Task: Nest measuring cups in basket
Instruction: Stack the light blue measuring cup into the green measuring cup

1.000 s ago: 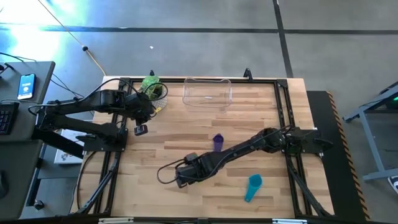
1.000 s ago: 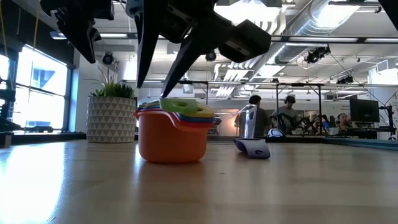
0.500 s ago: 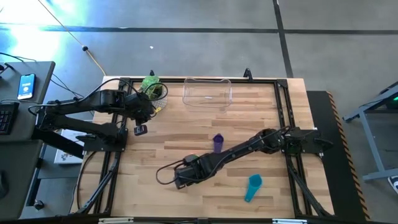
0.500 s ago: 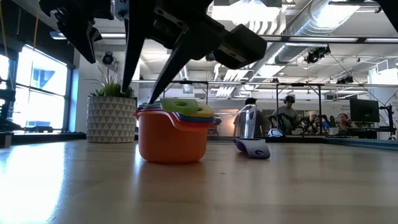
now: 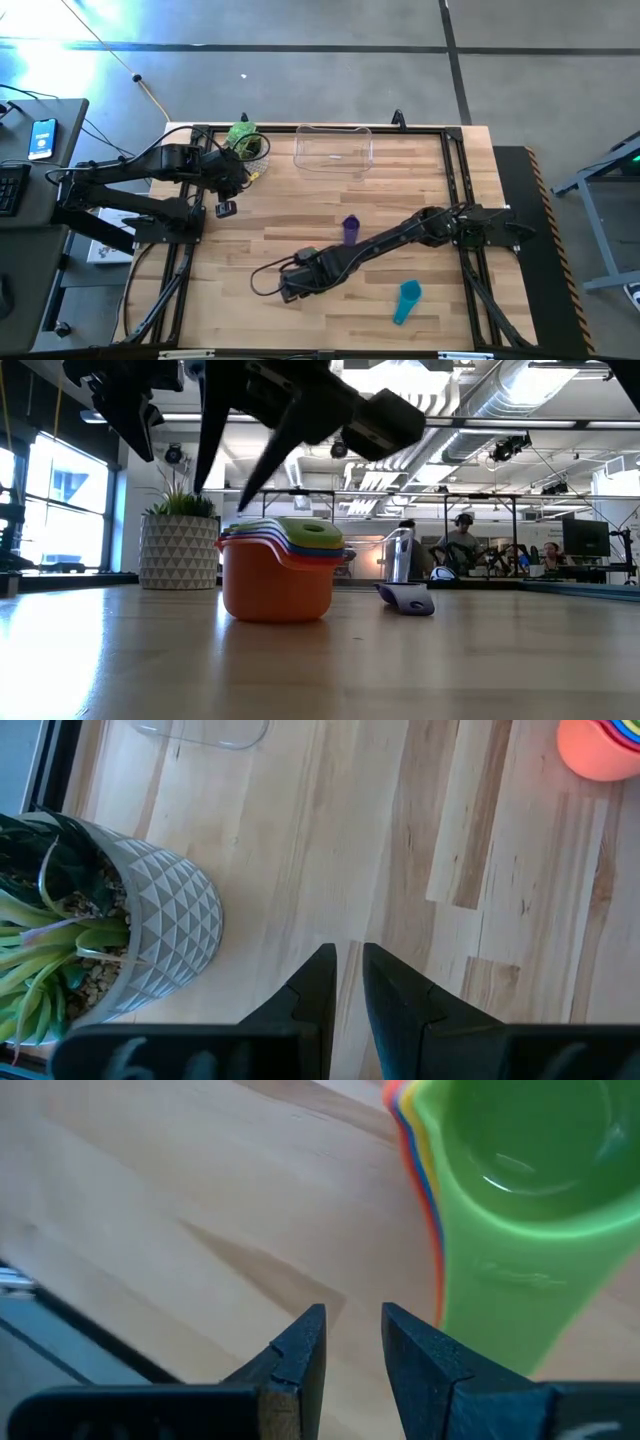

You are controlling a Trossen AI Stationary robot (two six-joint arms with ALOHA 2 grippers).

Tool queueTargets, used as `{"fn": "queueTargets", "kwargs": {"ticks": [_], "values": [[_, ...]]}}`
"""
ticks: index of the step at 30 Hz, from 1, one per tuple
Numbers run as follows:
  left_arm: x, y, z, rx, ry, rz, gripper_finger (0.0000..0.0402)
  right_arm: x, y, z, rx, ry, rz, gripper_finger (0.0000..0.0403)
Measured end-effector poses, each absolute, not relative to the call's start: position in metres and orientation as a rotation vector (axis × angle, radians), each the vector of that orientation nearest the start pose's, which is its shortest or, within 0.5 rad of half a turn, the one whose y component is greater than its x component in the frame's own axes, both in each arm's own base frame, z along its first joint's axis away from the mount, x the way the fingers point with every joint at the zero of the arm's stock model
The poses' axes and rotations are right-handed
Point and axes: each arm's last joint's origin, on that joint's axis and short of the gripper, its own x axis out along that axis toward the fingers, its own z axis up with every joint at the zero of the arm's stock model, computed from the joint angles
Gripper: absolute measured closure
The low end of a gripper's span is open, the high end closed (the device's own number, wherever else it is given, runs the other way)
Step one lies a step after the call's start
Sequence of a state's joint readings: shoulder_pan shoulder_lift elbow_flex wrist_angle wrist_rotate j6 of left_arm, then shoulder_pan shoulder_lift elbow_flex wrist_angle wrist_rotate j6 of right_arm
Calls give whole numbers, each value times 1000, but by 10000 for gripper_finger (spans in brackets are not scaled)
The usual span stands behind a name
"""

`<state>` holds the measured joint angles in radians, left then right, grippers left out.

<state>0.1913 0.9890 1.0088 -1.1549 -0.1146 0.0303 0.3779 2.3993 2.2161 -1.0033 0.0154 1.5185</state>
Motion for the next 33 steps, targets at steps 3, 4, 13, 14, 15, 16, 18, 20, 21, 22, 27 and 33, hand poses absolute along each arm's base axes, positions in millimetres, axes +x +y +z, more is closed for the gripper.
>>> {"fn": "queueTargets", "kwargs": {"ticks": [3, 4, 13, 14, 15, 16, 18, 20, 21, 22, 27, 33], "values": [[156, 34, 301, -17, 1142, 255, 357, 468, 185, 217, 1085, 1101, -609, 311], [156, 34, 301, -17, 1142, 255, 357, 467, 184, 222, 1073, 1088, -623, 311], [156, 34, 301, -10, 1143, 251, 357, 443, 179, 244, 958, 1119, -805, 311], [156, 34, 301, -10, 1142, 251, 357, 440, 179, 246, 955, 1127, -822, 311], [156, 34, 301, -10, 1142, 251, 357, 436, 180, 247, 942, 1141, -837, 311], [156, 34, 301, -10, 1143, 251, 357, 433, 181, 249, 935, 1150, -852, 311], [156, 34, 301, -10, 1142, 250, 357, 425, 183, 251, 911, 1172, -893, 311], [156, 34, 301, -10, 1141, 251, 357, 417, 185, 253, 890, 1196, -940, 311], [156, 34, 301, -13, 1142, 252, 357, 413, 186, 254, 878, 1208, -966, 311], [156, 34, 301, -15, 1141, 253, 357, 410, 187, 254, 865, 1220, -989, 311], [156, 34, 301, -36, 1138, 267, 357, 404, 198, 254, 847, 1232, -972, 311], [156, 34, 301, -60, 1135, 282, 357, 397, 207, 246, 810, 1254, -980, 311]]}}
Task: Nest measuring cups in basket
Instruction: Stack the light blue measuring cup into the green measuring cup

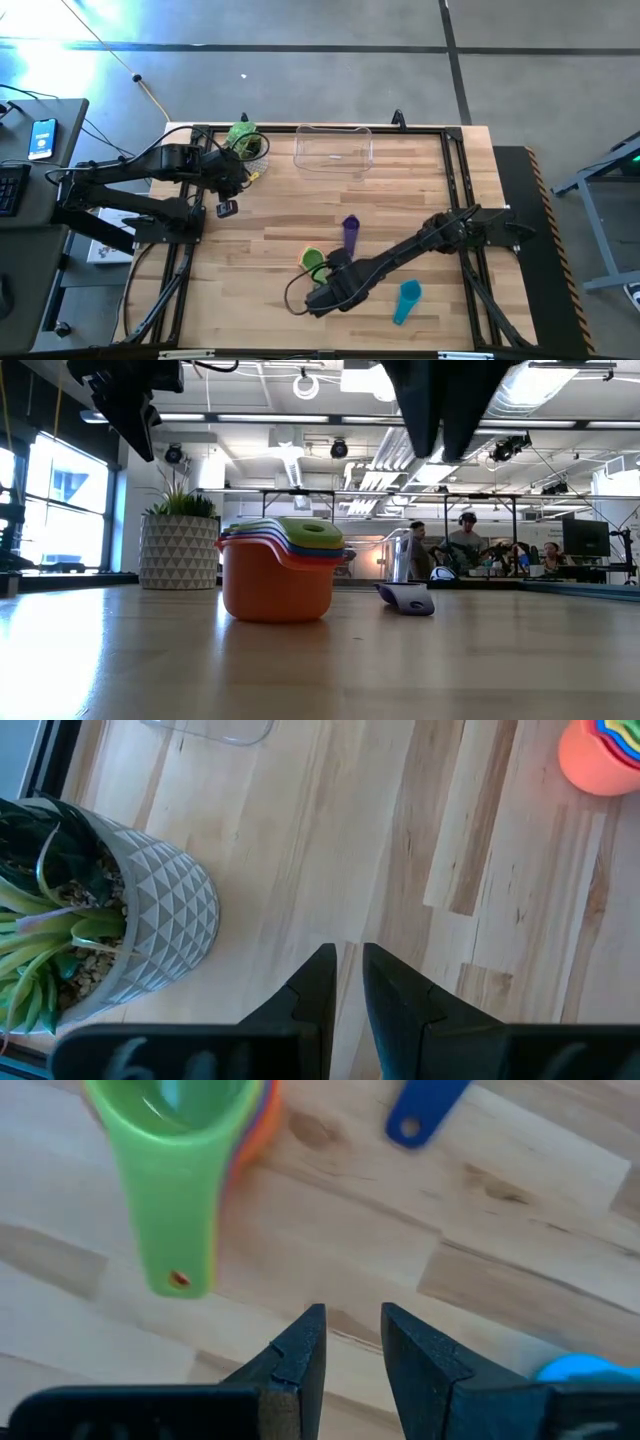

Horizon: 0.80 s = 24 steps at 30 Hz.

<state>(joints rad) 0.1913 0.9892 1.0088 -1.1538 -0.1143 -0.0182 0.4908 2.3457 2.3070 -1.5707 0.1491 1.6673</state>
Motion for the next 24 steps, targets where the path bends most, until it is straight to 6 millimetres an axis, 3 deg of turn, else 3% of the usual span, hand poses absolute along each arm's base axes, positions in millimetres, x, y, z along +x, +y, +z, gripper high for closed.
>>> {"fn": "queueTargets", "kwargs": {"ticks": [5, 10, 17, 24], "values": [[156, 34, 301, -86, 1131, 299, 357, 387, 215, 236, 784, 1330, -987, 311], [156, 34, 301, -100, 1129, 308, 357, 364, 210, 247, 766, 1331, -1017, 311], [156, 34, 301, -141, 1122, 334, 357, 311, 192, 261, 854, 1233, -1083, 311], [156, 34, 301, -173, 1116, 355, 357, 263, 189, 246, 1047, 1130, -1091, 311]]}}
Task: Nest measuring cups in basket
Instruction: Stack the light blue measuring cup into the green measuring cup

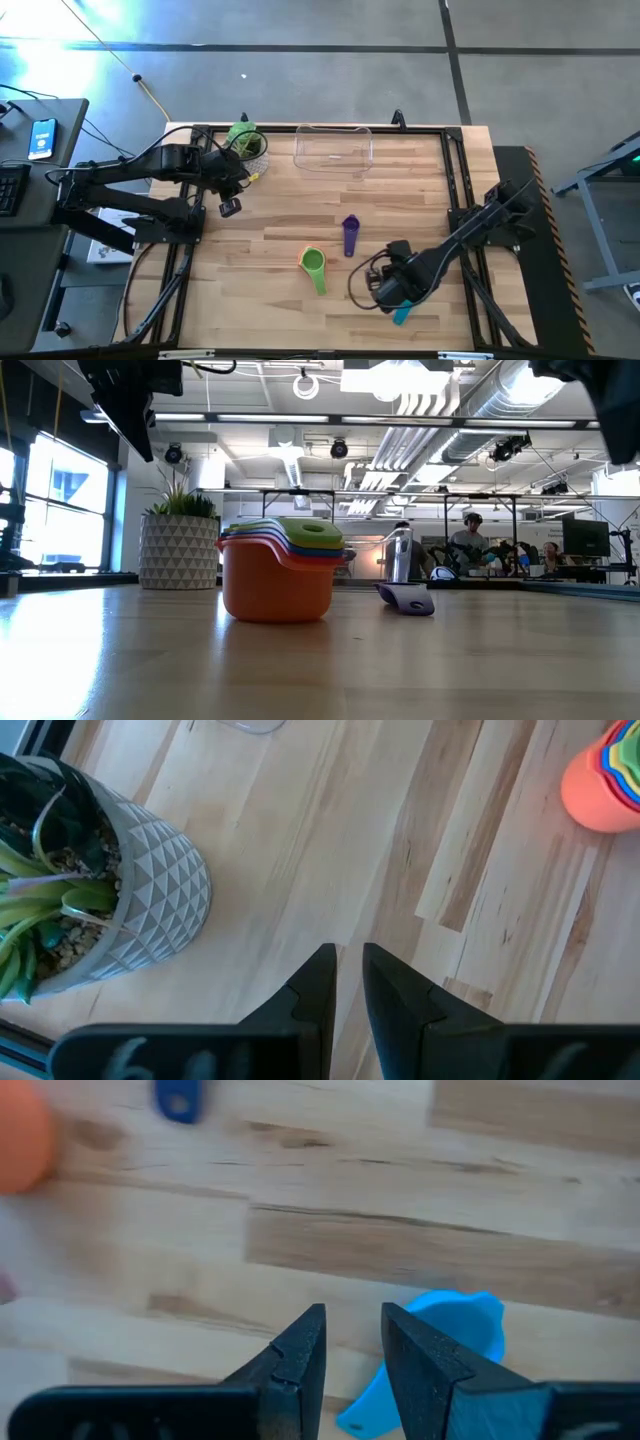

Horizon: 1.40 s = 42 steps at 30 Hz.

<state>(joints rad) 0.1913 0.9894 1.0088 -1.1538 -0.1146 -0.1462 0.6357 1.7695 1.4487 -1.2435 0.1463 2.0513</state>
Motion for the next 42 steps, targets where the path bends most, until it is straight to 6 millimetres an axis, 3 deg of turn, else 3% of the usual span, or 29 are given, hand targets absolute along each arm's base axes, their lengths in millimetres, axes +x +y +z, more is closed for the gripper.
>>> {"fn": "queueTargets", "kwargs": {"ticks": [5, 16, 42], "values": [[156, 34, 301, -205, 1110, 376, 357, 250, 194, 229, 1090, 1150, -1106, 311], [156, 34, 302, -250, 1099, 407, 357, 241, 201, 211, 1113, 1162, -1137, 311], [161, 35, 304, -287, 1029, 429, 357, 237, 207, 173, 1130, 1234, -1150, 311]]}}
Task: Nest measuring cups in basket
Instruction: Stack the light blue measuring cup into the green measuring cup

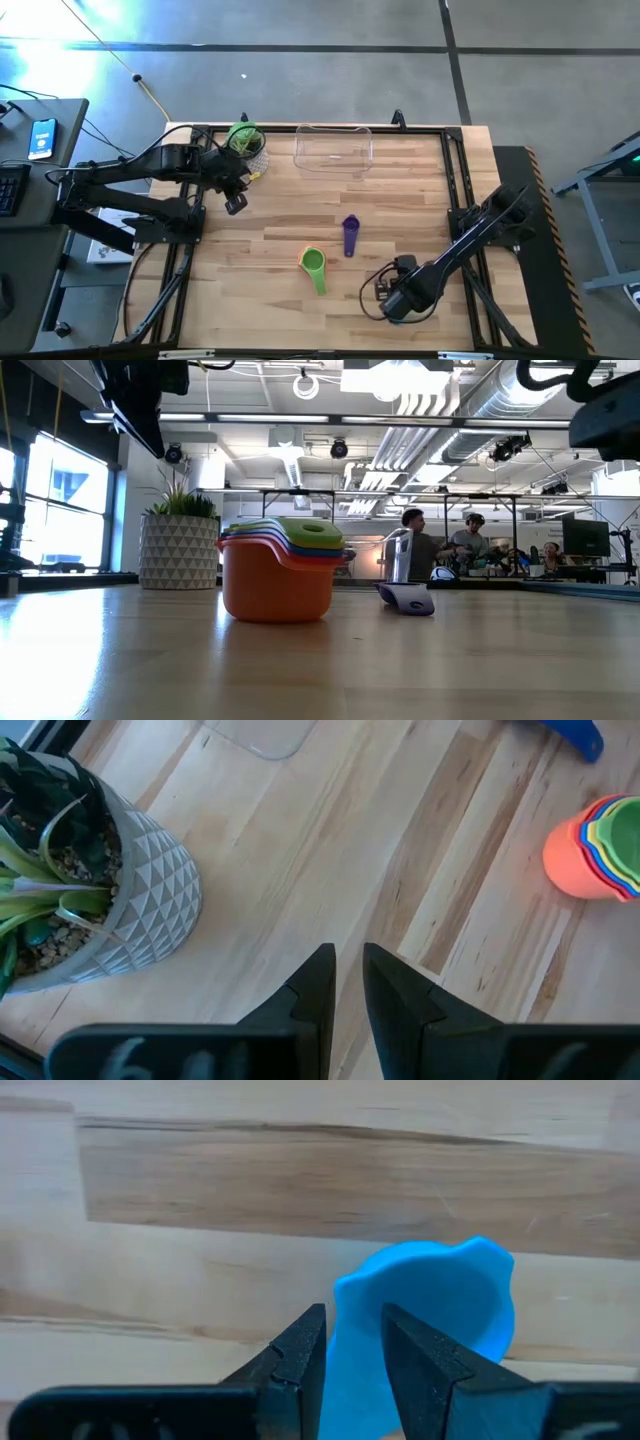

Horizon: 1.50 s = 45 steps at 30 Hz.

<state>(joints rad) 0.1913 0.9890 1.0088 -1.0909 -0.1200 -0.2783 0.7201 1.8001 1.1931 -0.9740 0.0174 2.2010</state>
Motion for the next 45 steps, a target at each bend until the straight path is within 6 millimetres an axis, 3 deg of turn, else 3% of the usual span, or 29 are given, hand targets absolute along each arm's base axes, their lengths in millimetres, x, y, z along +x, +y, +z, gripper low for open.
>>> {"fn": "queueTargets", "kwargs": {"ticks": [11, 19, 25, 34, 45], "values": [[161, 36, 304, -264, 1027, 450, 357, 241, 205, 161, 1115, 1238, -1215, 317], [161, 36, 304, -259, 1027, 451, 357, 243, 207, 159, 1103, 1253, -1179, 389], [161, 36, 304, -252, 1029, 447, 357, 245, 205, 160, 1091, 1268, -1159, 397], [161, 36, 304, -257, 1029, 448, 357, 272, 197, 187, 1035, 1238, -1018, 401], [161, 35, 304, -376, 1007, 496, 357, 317, 162, 221, 920, 1097, -857, 402]]}}
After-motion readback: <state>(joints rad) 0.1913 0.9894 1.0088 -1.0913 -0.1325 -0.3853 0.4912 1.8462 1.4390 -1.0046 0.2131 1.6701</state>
